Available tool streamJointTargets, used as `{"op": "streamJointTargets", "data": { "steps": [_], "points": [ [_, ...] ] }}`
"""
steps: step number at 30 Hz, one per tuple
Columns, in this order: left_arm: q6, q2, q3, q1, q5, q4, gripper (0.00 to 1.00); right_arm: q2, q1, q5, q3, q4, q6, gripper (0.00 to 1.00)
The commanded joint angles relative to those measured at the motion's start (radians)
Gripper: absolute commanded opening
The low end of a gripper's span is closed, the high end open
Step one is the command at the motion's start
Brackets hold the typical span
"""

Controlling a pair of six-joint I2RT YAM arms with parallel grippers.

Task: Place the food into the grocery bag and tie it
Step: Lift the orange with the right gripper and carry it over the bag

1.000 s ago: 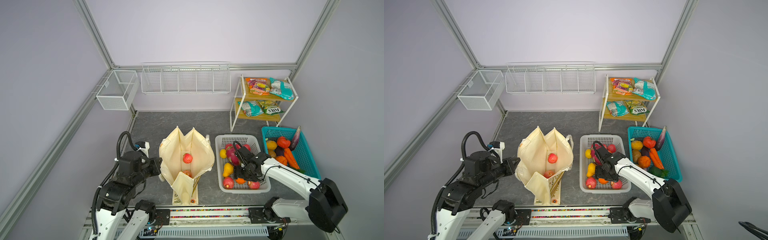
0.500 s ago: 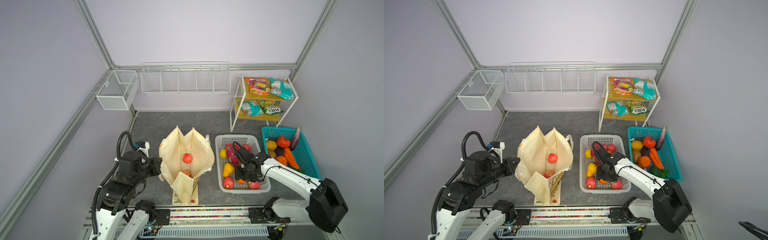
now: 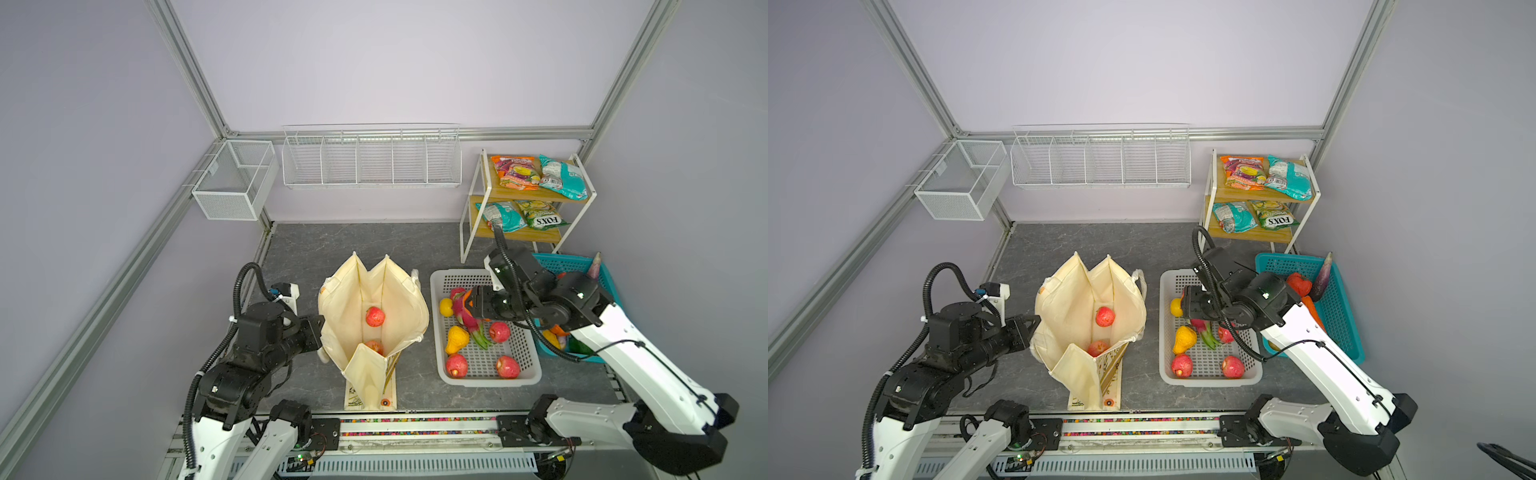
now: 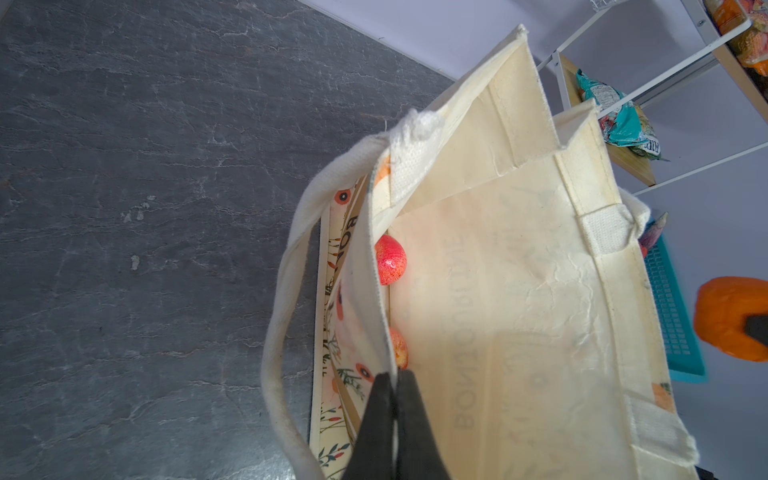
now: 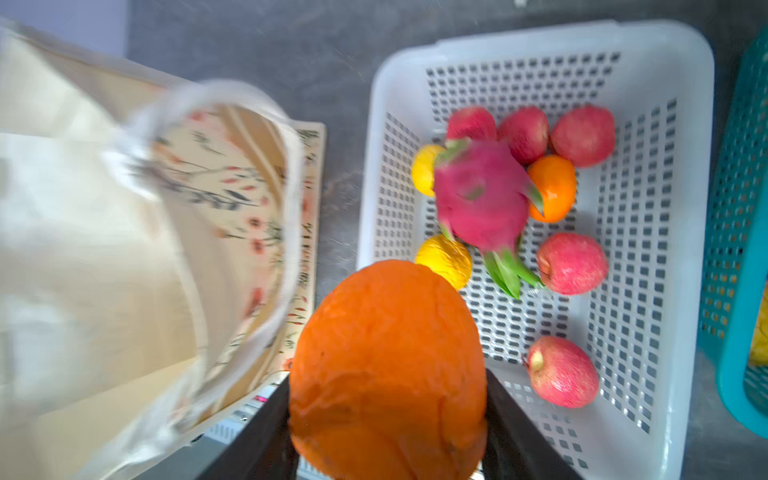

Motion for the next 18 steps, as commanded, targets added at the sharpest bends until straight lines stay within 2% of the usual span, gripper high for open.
{"op": "streamJointTargets", "data": {
  "steps": [1,5,9,13,18],
  "points": [
    [-0.014,-0.002,0.000,-0.001,0.023,-0.004,0.00,0.114,0.096,-0.023,0.173,-0.004,-0.001,0.62],
    [-0.012,-0.002,0.003,-0.001,0.035,-0.002,0.00,0.304,0.223,-0.031,0.402,0.025,-0.025,0.62],
    [-0.005,0.000,0.010,-0.001,0.030,-0.012,0.00,0.510,0.298,-0.067,0.573,0.027,-0.053,0.62],
    [-0.009,-0.006,0.007,-0.001,0.033,-0.011,0.00,0.670,0.326,-0.108,0.639,0.031,-0.062,0.62],
    [-0.004,-0.010,0.010,-0.001,0.031,-0.015,0.00,0.787,0.335,-0.159,0.622,0.040,-0.063,0.62]
  ]
}}
